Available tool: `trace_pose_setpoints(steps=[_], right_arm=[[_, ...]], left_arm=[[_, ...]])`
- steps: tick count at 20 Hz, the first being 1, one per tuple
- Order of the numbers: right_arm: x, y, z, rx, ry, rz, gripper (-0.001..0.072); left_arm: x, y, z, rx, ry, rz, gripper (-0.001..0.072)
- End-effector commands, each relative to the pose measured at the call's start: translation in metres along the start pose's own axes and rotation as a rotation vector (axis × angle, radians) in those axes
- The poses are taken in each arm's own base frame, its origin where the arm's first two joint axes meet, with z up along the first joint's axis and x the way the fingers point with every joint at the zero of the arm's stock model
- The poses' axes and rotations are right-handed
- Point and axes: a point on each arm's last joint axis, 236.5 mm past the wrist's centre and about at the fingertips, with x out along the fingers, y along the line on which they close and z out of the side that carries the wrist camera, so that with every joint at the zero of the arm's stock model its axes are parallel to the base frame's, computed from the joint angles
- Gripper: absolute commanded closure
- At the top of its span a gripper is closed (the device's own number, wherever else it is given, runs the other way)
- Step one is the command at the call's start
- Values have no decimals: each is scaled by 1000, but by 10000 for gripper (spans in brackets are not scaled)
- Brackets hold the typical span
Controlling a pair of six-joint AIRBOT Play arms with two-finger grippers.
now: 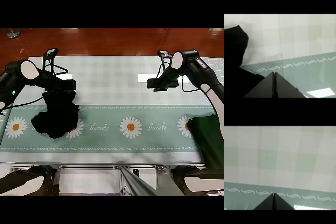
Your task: Fold the shirts.
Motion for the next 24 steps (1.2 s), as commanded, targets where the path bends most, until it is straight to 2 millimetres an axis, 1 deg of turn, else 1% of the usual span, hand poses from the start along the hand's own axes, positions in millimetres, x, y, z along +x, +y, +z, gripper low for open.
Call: trace_pose_setpoints(steps=[1, 12, 15, 17, 20, 21, 22, 23, 24], right_arm=[[0, 0, 0, 0, 1, 0, 695], [0, 0, 0, 0, 1, 0, 695], [0, 1, 0, 0, -1, 1, 695], [0, -1, 1, -1, -4, -3, 695], [0, 0, 2, 0, -7, -2, 691], [0, -1, -2, 11, 9, -4, 561], [0, -2, -7, 21, 30, -7, 179], [0, -3, -15, -15, 63, -13, 87], [-3, -5, -22, -74, 92, -17, 87]], left_arm=[[0, 0, 0, 0, 1, 0, 677], [0, 0, 0, 1, 1, 0, 677], [0, -1, 2, 1, -11, -1, 677], [1, -3, 8, 5, -35, -3, 676], [0, -4, 24, 7, -104, -8, 676], [1, -4, 26, 7, -109, -7, 666], [2, -3, 25, 7, -107, -6, 490], [2, -3, 24, 7, -100, -4, 101], [0, -1, 24, 26, -100, 5, 1]])
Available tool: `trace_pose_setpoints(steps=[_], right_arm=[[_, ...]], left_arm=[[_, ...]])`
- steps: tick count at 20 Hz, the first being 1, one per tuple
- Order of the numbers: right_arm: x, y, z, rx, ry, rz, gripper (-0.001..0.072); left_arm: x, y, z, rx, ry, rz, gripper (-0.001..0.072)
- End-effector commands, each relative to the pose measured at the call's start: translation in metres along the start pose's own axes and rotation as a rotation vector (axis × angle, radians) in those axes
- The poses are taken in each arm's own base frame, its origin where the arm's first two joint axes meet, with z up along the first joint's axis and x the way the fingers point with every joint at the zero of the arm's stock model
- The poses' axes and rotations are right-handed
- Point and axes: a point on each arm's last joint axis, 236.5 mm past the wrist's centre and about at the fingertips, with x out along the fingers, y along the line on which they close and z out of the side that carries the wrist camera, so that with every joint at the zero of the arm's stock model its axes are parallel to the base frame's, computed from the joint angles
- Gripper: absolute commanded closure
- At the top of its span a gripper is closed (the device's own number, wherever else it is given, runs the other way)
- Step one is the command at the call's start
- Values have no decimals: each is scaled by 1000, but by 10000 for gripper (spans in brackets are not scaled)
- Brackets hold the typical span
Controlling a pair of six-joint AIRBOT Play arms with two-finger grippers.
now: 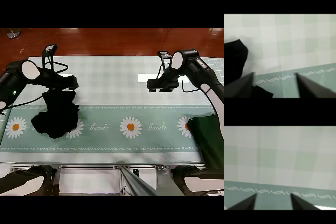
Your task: Fold the shirts.
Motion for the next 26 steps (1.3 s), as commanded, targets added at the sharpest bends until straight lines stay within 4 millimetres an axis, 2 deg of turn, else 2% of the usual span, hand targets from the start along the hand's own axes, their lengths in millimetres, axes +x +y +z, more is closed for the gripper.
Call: trace_pose_setpoints(steps=[1, 2, 5, 7, 9, 10, 12, 14, 15, 16, 17, 19, 21, 23, 24, 26], right_arm=[[-8, -6, -24, -128, 92, -18, 87], [-17, -11, -29, -166, 100, -34, 87], [-48, -26, -38, -165, 7, -85, 88], [-57, -22, -57, -148, -48, -49, 88], [-54, -17, -86, -119, -65, -2, 88], [-49, -15, -99, -94, -73, 20, 88], [-40, -12, -118, -35, -90, 51, 88], [-35, -6, -124, 6, -110, 89, 88], [-37, -2, -123, 11, -121, 105, 88], [-42, 3, -118, 19, -147, 130, 89], [-49, 6, -114, 22, -179, 147, 88], [-74, 8, -104, 14, -263, 161, 88], [-108, 3, -94, -2, -375, 146, 89], [-148, -5, -89, -12, -490, 124, 89], [-169, -8, -88, -16, -550, 120, 89], [-203, -8, -90, -17, -646, 136, 89]], left_arm=[[-6, 13, 1, 64, 15, 44, 2], [-11, 29, -5, 78, 52, 94, 1], [-26, 92, -40, 41, 196, 242, 2], [-23, 124, -71, -99, 241, 278, 2], [-12, 148, -108, -214, 298, 302, 2], [-5, 149, -125, -245, 329, 297, 2], [12, 137, -148, -285, 371, 232, 2], [25, 116, -153, -296, 389, 129, 7], [28, 109, -151, -300, 385, 92, 35], [28, 105, -146, -297, 377, 74, 314], [26, 99, -140, -254, 361, 43, 667], [13, 74, -110, -215, 293, -57, 679], [-18, 43, -59, -174, 135, -158, 679], [-72, 10, -5, -119, -65, -241, 679], [-106, -8, 18, -81, -164, -280, 679], [-174, -45, 49, -11, -339, -360, 679]])
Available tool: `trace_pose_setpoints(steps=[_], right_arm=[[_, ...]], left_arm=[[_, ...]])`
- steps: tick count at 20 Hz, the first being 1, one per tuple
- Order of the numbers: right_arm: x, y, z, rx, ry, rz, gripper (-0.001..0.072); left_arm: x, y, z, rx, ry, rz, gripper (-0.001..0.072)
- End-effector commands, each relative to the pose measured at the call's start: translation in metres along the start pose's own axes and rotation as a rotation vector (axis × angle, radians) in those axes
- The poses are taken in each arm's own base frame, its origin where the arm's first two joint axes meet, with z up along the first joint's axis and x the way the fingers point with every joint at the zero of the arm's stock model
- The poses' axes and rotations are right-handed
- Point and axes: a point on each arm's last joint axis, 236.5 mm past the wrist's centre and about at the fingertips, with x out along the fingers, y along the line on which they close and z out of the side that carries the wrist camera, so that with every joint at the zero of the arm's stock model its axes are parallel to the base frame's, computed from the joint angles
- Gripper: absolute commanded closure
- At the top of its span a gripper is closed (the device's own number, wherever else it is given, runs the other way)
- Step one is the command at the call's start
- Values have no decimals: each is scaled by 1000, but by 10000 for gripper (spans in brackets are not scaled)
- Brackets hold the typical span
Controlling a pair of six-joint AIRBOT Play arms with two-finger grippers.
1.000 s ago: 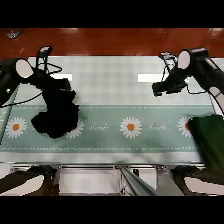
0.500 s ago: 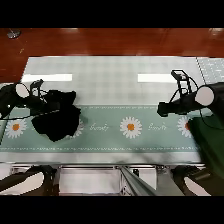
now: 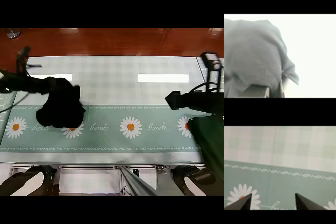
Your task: Fold the shirts.
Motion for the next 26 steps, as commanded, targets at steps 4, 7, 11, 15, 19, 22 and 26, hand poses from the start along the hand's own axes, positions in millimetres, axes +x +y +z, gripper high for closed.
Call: trace_pose_setpoints(steps=[4, 7, 11, 15, 19, 22, 26], right_arm=[[-81, 6, 28, 3, -245, 28, 89], [-96, 7, 24, 12, -273, 39, 89], [-107, 8, 21, 10, -292, 46, 89], [-106, 7, 16, 9, -271, 42, 89], [-105, 6, 14, 3, -262, 39, 89], [-102, 5, 5, -1, -223, 32, 89], [-76, 31, -33, -43, -83, 152, 89]], left_arm=[[-178, -174, 80, 283, -484, -306, 679], [-244, -244, 90, 418, -645, -408, 679], [-299, -311, 88, 483, -805, -577, 679], [-243, -355, 66, 454, -680, -724, 679], [-134, -374, 8, 365, -498, -759, 679], [-51, -338, -47, 336, -320, -664, 678], [37, -239, -123, 286, -19, -470, 678]])
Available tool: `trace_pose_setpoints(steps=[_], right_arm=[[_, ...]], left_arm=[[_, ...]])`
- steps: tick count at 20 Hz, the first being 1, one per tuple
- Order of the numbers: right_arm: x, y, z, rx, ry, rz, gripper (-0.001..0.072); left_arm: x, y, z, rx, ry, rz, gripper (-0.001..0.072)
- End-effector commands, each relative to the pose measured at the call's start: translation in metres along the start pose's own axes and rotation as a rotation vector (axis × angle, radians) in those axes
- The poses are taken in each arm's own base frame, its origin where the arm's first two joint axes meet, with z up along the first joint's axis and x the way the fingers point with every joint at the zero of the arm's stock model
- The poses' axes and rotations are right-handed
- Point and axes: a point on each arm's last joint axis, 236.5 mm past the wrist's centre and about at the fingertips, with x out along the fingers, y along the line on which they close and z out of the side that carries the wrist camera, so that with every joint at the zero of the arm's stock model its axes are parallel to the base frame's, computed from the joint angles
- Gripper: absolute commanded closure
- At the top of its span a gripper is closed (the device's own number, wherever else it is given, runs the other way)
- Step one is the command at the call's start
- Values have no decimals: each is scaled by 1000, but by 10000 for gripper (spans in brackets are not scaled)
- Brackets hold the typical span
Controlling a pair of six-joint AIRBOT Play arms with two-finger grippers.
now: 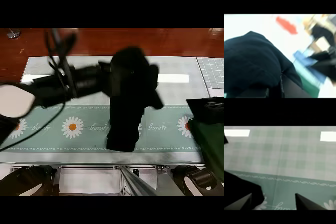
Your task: Fold the shirts.
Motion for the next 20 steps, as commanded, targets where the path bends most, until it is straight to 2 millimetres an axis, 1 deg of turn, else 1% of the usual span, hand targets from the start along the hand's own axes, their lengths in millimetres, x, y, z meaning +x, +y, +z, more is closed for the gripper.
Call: trace_pose_setpoints(steps=[1, 3, 5, 6, 7, 8, 9, 10, 11, 12, 13, 14, 15, 16, 17, 18, 19, 20], right_arm=[[20, 28, -38, 6, 126, 137, 89], [41, 38, -68, 62, 228, 190, 89], [66, 39, -99, 111, 347, 202, 89], [80, 37, -111, 135, 396, 195, 89], [94, 34, -118, 154, 427, 186, 89], [106, 31, -122, 169, 448, 172, 89], [119, 29, -124, 184, 464, 165, 89], [130, 27, -122, 187, 470, 158, 89], [137, 23, -117, 189, 477, 149, 89], [139, 14, -106, 216, 478, 130, 89], [137, -1, -91, 244, 464, 98, 89], [131, -28, -74, 245, 432, 36, 88], [121, -61, -65, 249, 416, -49, 88], [108, -98, -69, 278, 431, -148, 88], [96, -128, -82, 317, 471, -222, 89], [87, -150, -101, 374, 511, -274, 89], [86, -160, -119, 445, 531, -293, 90], [95, -155, -137, 522, 541, -260, 90]], left_arm=[[-2, 78, -112, -107, 268, 131, 678], [-20, 123, -160, -160, 388, 223, 677], [-45, 162, -196, -209, 487, 311, 677], [-58, 180, -207, -232, 517, 355, 677], [-68, 195, -211, -253, 523, 393, 675], [-77, 208, -210, -276, 519, 427, 631], [-88, 220, -206, -302, 515, 459, 360], [-101, 233, -199, -329, 505, 496, 2], [-117, 245, -191, -372, 500, 537, 5], [-137, 255, -181, -437, 499, 583, 5], [-157, 261, -173, -489, 492, 614, 6], [-176, 268, -161, -527, 457, 639, 6], [-192, 272, -152, -550, 412, 660, 6], [-205, 273, -145, -581, 353, 673, 6], [-207, 266, -143, -613, 305, 647, 6], [-196, 247, -146, -636, 274, 562, 6], [-179, 225, -151, -656, 256, 447, 6], [-157, 198, -157, -671, 241, 298, 6]])
